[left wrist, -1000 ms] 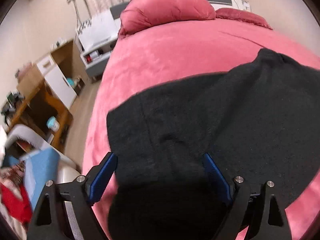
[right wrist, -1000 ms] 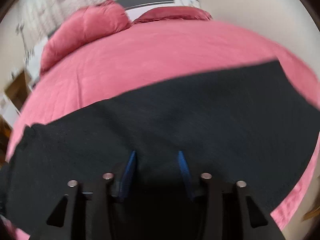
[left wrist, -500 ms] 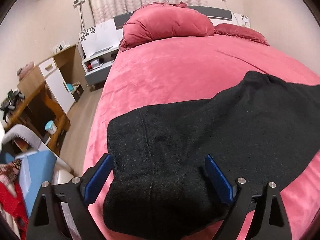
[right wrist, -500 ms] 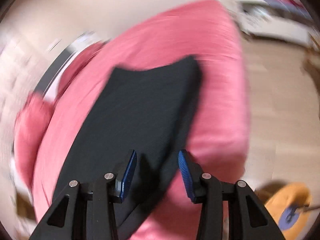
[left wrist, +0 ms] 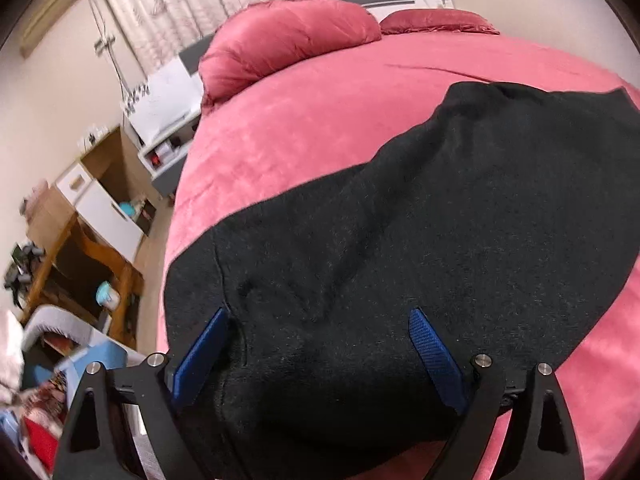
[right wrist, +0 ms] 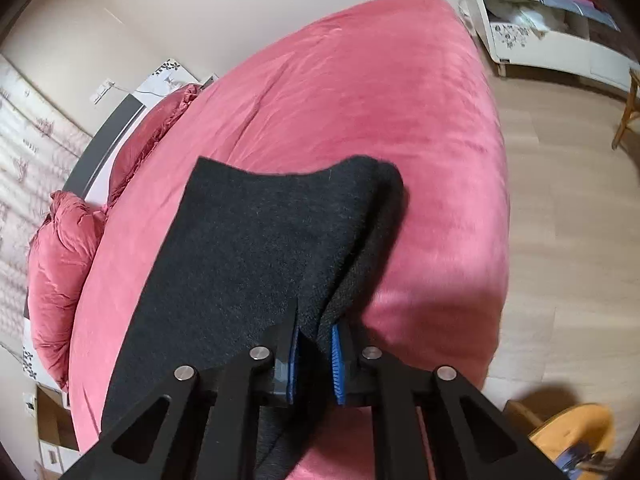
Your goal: Fold large clothes
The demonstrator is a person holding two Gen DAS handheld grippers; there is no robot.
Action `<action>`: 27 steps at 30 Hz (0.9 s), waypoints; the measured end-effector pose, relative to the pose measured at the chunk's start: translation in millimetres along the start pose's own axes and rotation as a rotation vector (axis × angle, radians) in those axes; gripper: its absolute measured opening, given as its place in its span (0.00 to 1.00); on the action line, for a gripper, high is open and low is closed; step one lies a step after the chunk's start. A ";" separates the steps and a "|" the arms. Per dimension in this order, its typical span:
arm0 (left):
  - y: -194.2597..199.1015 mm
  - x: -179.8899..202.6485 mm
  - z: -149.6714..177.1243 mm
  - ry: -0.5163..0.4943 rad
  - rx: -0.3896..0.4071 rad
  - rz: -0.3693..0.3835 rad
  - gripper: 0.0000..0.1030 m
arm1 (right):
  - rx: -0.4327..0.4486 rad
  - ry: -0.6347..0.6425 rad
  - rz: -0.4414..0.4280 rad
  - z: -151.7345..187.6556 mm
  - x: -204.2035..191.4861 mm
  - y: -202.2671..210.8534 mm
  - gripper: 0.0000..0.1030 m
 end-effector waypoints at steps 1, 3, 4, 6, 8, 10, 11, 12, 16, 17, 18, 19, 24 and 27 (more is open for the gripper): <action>-2.6 -5.5 0.3 0.031 -0.010 0.008 0.92 | 0.005 -0.020 0.000 -2.6 5.6 2.1 0.10; -8.1 -11.2 2.4 0.063 -0.019 0.015 0.93 | -0.044 -0.063 -0.010 -5.3 11.4 -13.0 0.10; -8.6 -11.8 4.2 0.068 -0.020 0.019 0.93 | -0.055 -0.050 0.002 -1.6 10.8 -18.5 0.11; -8.4 -12.5 4.3 0.067 -0.019 0.017 0.93 | -0.009 -0.037 -0.019 -1.3 9.0 -11.0 0.19; -9.3 -13.5 4.3 0.068 -0.015 0.019 0.93 | 0.028 -0.051 0.032 1.0 19.6 4.1 0.43; -9.6 -13.0 6.0 0.078 -0.013 0.022 0.93 | 0.074 -0.089 0.042 1.7 31.5 17.2 0.54; -10.5 -12.1 6.4 0.086 -0.013 0.024 0.94 | 0.063 -0.100 0.007 1.2 33.2 15.6 0.57; -11.9 -12.3 6.3 0.094 -0.014 0.024 0.94 | 0.033 -0.102 -0.031 4.7 35.7 13.4 0.57; -11.2 -15.8 5.0 0.108 -0.019 0.025 0.95 | -0.051 -0.108 -0.114 -0.5 23.6 -5.9 0.57; -9.6 -16.4 4.2 0.114 -0.019 0.026 0.95 | -0.040 -0.132 -0.134 -5.6 21.3 -6.7 0.57; -7.9 -16.7 3.4 0.122 -0.017 0.030 0.95 | -0.041 -0.158 -0.170 -10.5 18.0 -7.7 0.55; -6.0 -17.1 2.4 0.131 -0.013 0.037 0.94 | -0.055 -0.181 -0.198 -14.0 13.8 -10.5 0.38; -0.5 -19.1 -5.3 0.164 0.016 0.077 0.94 | -0.070 -0.195 -0.201 -24.0 -11.3 2.4 0.14; 2.9 -19.3 -11.7 0.209 0.044 0.119 0.94 | -0.014 -0.090 -0.258 -25.0 -50.5 38.4 0.13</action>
Point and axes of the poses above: each gripper's, at about its wrist camera, not at the fingertips, and y roughly against the way its jaws point, x to its right, z to its underside, the point moved 6 cm from there along -y, roughly the way its jaws point, and after that the axes turned 12 degrees about z, right-handed, at the moved point
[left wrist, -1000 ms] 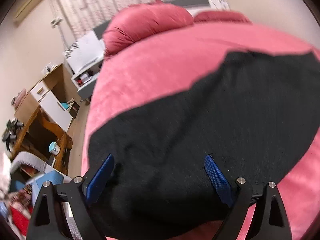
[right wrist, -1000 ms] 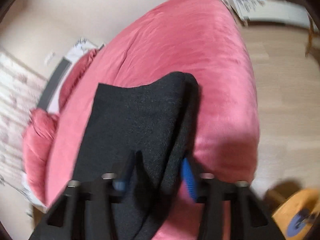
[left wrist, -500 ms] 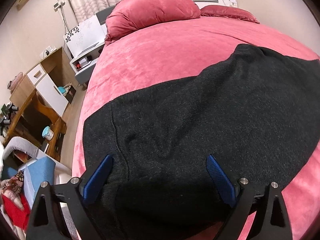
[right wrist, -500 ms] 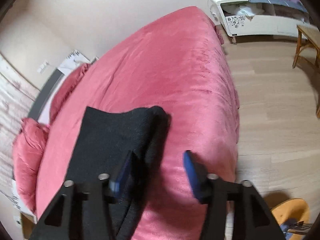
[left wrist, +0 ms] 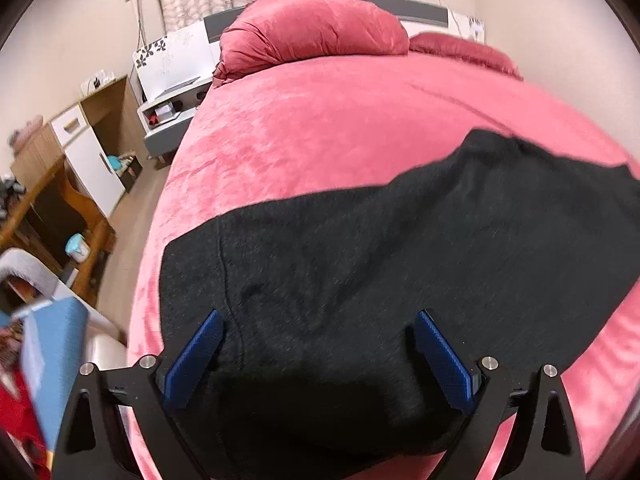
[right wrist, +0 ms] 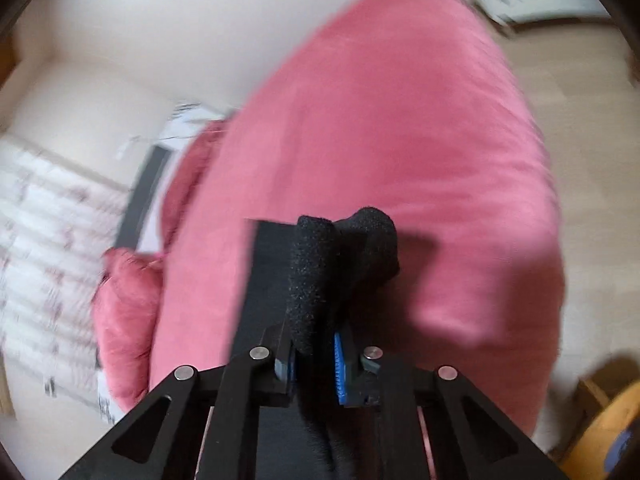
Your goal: Fold large clothes
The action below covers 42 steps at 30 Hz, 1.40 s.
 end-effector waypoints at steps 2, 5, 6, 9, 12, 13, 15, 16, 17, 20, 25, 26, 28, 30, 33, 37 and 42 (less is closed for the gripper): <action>0.6 0.4 -3.8 0.037 0.011 0.035 0.94 | -0.003 0.130 -0.064 17.2 -53.1 17.7 0.13; 7.1 0.4 -8.3 0.074 0.049 0.072 0.94 | -0.012 0.357 -0.161 67.1 -132.4 42.7 0.13; 9.7 0.8 -8.6 0.079 0.057 0.082 0.94 | -0.023 0.448 -0.178 90.8 -154.3 49.4 0.13; 17.7 -0.4 -6.0 0.082 0.080 0.100 0.94 | -0.028 0.796 -0.186 181.9 -203.0 67.6 0.13; 21.5 -5.8 1.5 0.097 0.083 0.110 0.94 | -0.059 1.063 -0.215 275.0 -214.4 80.2 0.13; 22.3 -8.2 4.8 0.107 0.082 0.114 0.94 | -0.106 1.138 -0.237 312.8 -211.3 80.5 0.13; 21.2 -10.6 9.0 0.129 0.078 0.123 0.94 | -0.192 1.281 -0.245 380.7 -194.2 71.3 0.14; 21.4 -10.6 10.3 0.131 0.079 0.125 0.94 | -0.238 1.348 -0.214 404.9 -184.0 61.8 0.18; 21.0 -9.6 9.8 0.128 0.084 0.127 0.94 | -0.303 1.408 -0.131 432.9 -166.6 44.4 0.24; 24.5 -6.6 10.9 0.112 0.095 0.139 0.94 | -0.227 1.445 -0.051 447.6 -170.2 44.5 0.36; 29.2 -2.6 14.8 0.106 0.101 0.144 0.95 | -0.305 1.196 -0.092 445.1 -169.8 42.5 0.66; 31.0 -0.6 14.9 0.103 0.103 0.152 0.95 | -0.291 1.209 -0.078 446.4 -170.3 44.0 0.66; 33.0 3.1 13.8 0.095 0.102 0.153 0.95 | -0.284 1.230 -0.052 453.8 -168.3 50.4 0.66; 32.7 12.1 11.0 0.075 0.090 0.167 0.95 | -0.290 1.226 -0.042 469.6 -164.4 68.8 0.66; 30.7 32.2 5.0 0.030 0.071 0.199 0.95 | -0.307 1.197 -0.039 467.1 -164.2 76.5 0.66; 21.5 70.2 -8.5 -0.049 0.040 0.237 0.95 | -0.353 1.160 -0.080 461.2 -163.6 100.1 0.66; 11.9 133.1 -34.8 -0.136 0.040 0.314 0.95 | -0.253 0.862 -0.158 394.7 -155.7 115.2 0.63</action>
Point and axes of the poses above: each gripper's, at about its wrist camera, not at the fingertips, and y roughly against the way its jaws point, x to its right, z to its underside, the point moved 6 cm from there along -y, roughly the way its jaws point, and after that the axes turned 12 degrees about z, right-handed, at the moved point
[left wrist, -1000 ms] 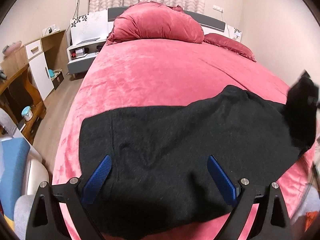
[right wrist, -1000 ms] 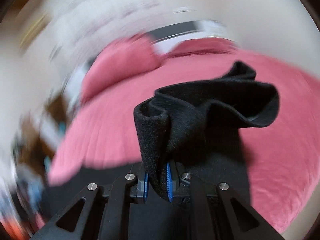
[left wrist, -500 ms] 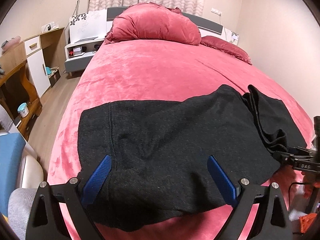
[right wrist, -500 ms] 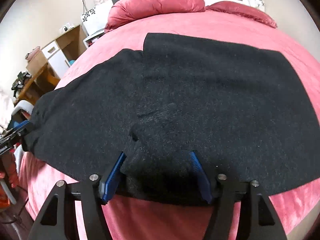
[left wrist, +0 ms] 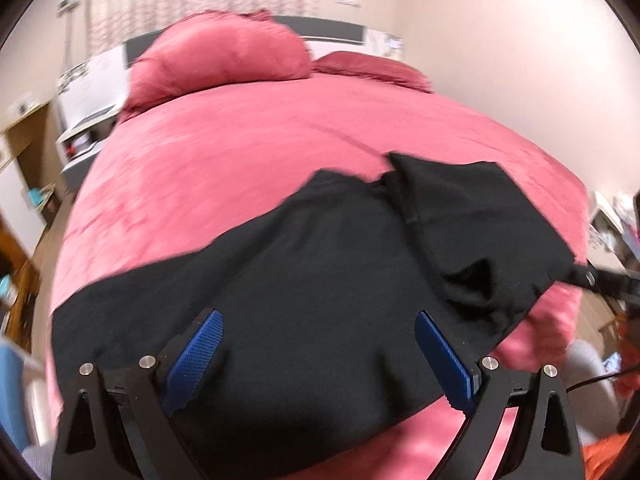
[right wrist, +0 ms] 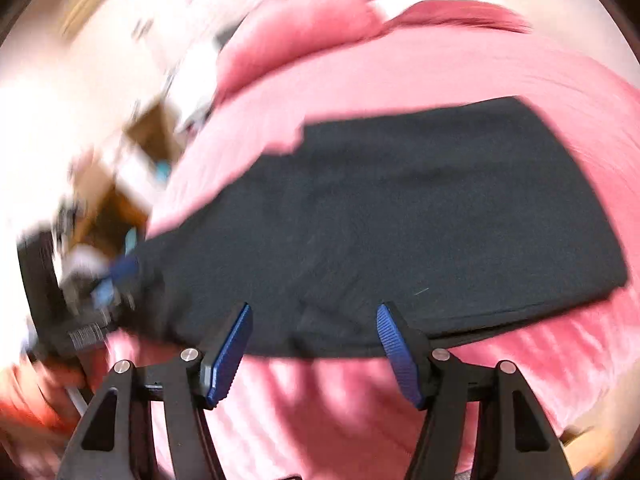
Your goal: Fold large clothes
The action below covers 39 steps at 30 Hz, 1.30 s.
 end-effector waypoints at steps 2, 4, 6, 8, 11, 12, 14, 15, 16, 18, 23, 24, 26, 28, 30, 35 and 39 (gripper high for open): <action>-14.1 27.8 -15.8 -0.039 0.005 0.040 0.95 | 0.039 -0.113 0.054 -8.8 23.8 2.2 0.61; -27.8 52.0 -27.7 -0.084 0.006 0.062 0.95 | 0.015 -0.197 0.048 -8.1 37.5 -6.5 0.54; -43.3 74.4 -41.2 -0.132 0.010 0.061 0.95 | -0.033 -0.224 0.092 -1.3 45.2 -23.1 0.52; -61.8 94.3 -50.6 -0.184 0.005 0.049 0.95 | -0.059 -0.178 0.149 12.9 45.2 -38.0 0.51; -97.3 108.3 -43.8 -0.275 -0.094 -0.013 0.93 | -0.052 -0.127 0.200 15.6 39.8 -42.4 0.51; -105.2 109.1 -36.6 -0.293 -0.127 -0.026 0.90 | -0.051 -0.126 0.205 14.0 40.0 -41.8 0.51; -118.0 108.8 -13.1 -0.315 -0.209 -0.026 0.88 | -0.053 -0.136 0.219 14.6 40.9 -41.6 0.48; -118.1 107.0 0.0 -0.315 -0.217 -0.032 0.88 | -0.049 -0.148 0.211 15.0 42.0 -41.0 0.48; -113.1 104.6 4.1 -0.296 -0.185 -0.028 0.87 | -0.049 -0.151 0.210 15.4 44.5 -36.8 0.48; -105.9 94.9 8.6 -0.197 -0.166 -0.001 0.88 | -0.049 -0.156 0.207 15.0 46.3 -35.7 0.48; -103.2 85.1 10.9 -0.119 -0.182 0.060 0.88 | -0.049 -0.151 0.213 14.5 48.2 -37.2 0.48; -102.0 85.9 11.1 -0.130 -0.178 0.058 0.88 | -0.049 -0.147 0.215 11.7 50.4 -38.1 0.48; -100.2 85.7 12.8 -0.121 -0.177 0.055 0.88 | -0.048 -0.144 0.219 9.6 48.7 -38.2 0.48; -99.4 83.6 13.5 -0.100 -0.180 0.059 0.88 | -0.020 -0.147 0.238 1.0 47.2 -34.8 0.48; -97.8 79.7 15.1 -0.100 -0.179 0.066 0.88 | 0.032 -0.125 0.305 -12.0 54.1 -28.2 0.48; -96.9 74.4 16.0 -0.105 -0.173 0.081 0.91 | -0.082 -0.135 0.414 -12.4 101.0 -50.7 0.49; -93.9 71.4 16.5 -0.108 -0.157 0.087 0.91 | -0.057 -0.158 0.404 -14.1 104.0 -45.8 0.49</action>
Point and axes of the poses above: each gripper's, at about its wrist camera, not at the fingertips, and y roughly against the way its jaws point, x to its right, z to its underside, the point moved 6 cm from there along -y, roughly the way its jaws point, and after that the axes turned 12 degrees about z, right-handed, at the moved point
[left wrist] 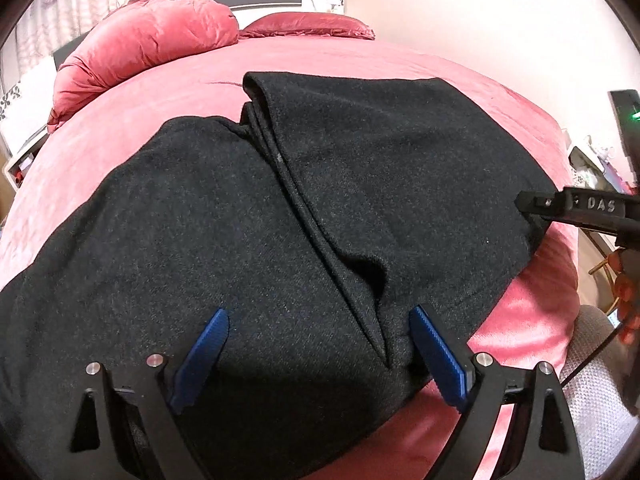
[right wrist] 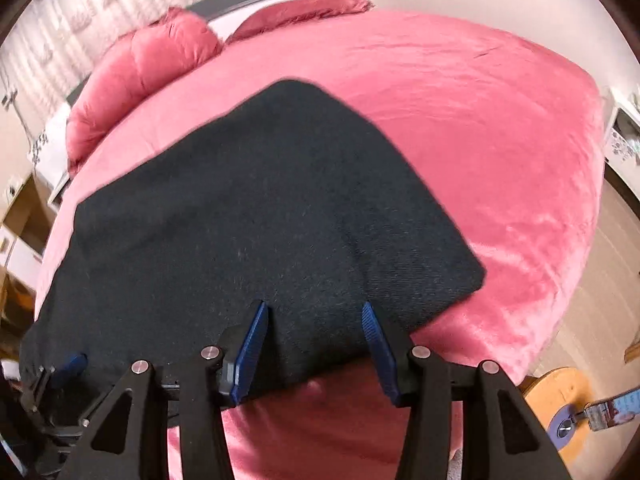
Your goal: Fold large clothes
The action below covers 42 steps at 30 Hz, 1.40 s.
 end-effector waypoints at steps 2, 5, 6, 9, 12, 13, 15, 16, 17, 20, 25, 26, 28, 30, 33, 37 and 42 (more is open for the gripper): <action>1.1 -1.3 6.4 0.002 0.004 0.001 0.91 | 0.007 0.024 0.030 0.5 -4.3 -0.9 0.49; 3.5 -1.1 8.8 0.004 0.001 0.007 0.91 | 0.012 0.043 0.050 -0.2 -11.3 -1.4 0.51; 4.3 -1.9 9.9 0.004 0.000 0.009 0.91 | 0.013 0.042 0.051 0.0 -12.4 -1.3 0.51; 7.5 -6.7 12.4 0.005 -0.003 0.009 0.91 | 0.012 0.039 0.048 -0.8 -13.8 -1.0 0.51; 18.5 -14.6 21.2 0.008 0.001 0.008 0.90 | 0.018 0.024 0.036 -1.9 -12.0 3.1 0.51; 21.6 -15.4 25.7 -0.003 -0.001 0.004 0.90 | 0.025 0.012 0.024 -2.1 -7.2 5.4 0.52; 32.2 -14.3 37.1 -0.056 0.012 -0.015 0.90 | 0.034 -0.022 -0.008 -2.9 0.9 10.6 0.57; 39.7 -13.6 42.9 -0.082 0.023 -0.019 0.90 | 0.025 -0.032 -0.015 -2.9 3.4 10.1 0.58; 45.2 -13.2 47.3 -0.093 0.030 -0.017 0.90 | 0.011 -0.043 -0.015 -3.0 7.9 9.1 0.58; 63.8 -16.6 59.2 -0.093 0.054 -0.007 0.90 | -0.020 -0.086 0.021 -1.0 24.2 5.8 0.64; 93.0 -34.3 59.6 -0.038 0.111 -0.042 0.90 | -0.083 -0.258 0.016 5.3 62.9 -0.5 0.68; 99.4 -43.6 56.7 -0.004 0.126 -0.056 0.90 | -0.085 -0.289 0.005 5.4 69.3 0.5 0.68; 107.6 -61.1 55.3 0.061 0.144 -0.078 0.90 | -0.083 -0.331 -0.016 3.9 77.1 1.5 0.69; 113.9 -83.6 55.7 0.136 0.159 -0.112 0.90 | -0.089 -0.367 -0.058 3.5 82.2 -0.4 0.70; 127.1 -120.0 60.5 0.230 0.177 -0.163 0.90 | -0.116 -0.460 -0.134 1.4 98.9 -11.7 0.70; 145.4 -161.8 73.0 0.303 0.191 -0.242 0.90 | -0.097 -0.613 -0.232 -4.8 121.9 -25.1 0.70; 150.2 -183.0 94.9 0.320 0.150 -0.243 0.90 | -0.029 -0.726 -0.372 -10.5 129.4 -32.4 0.71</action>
Point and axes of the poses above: each gripper's, at about its wrist camera, not at the fingertips, and y roughly against the way its jaws point, x to its right, z to its underside, the point moved 6 cm from there along -y, roughly the way its jaws point, and after that the axes turned 12 degrees about z, right-handed, at the moved point
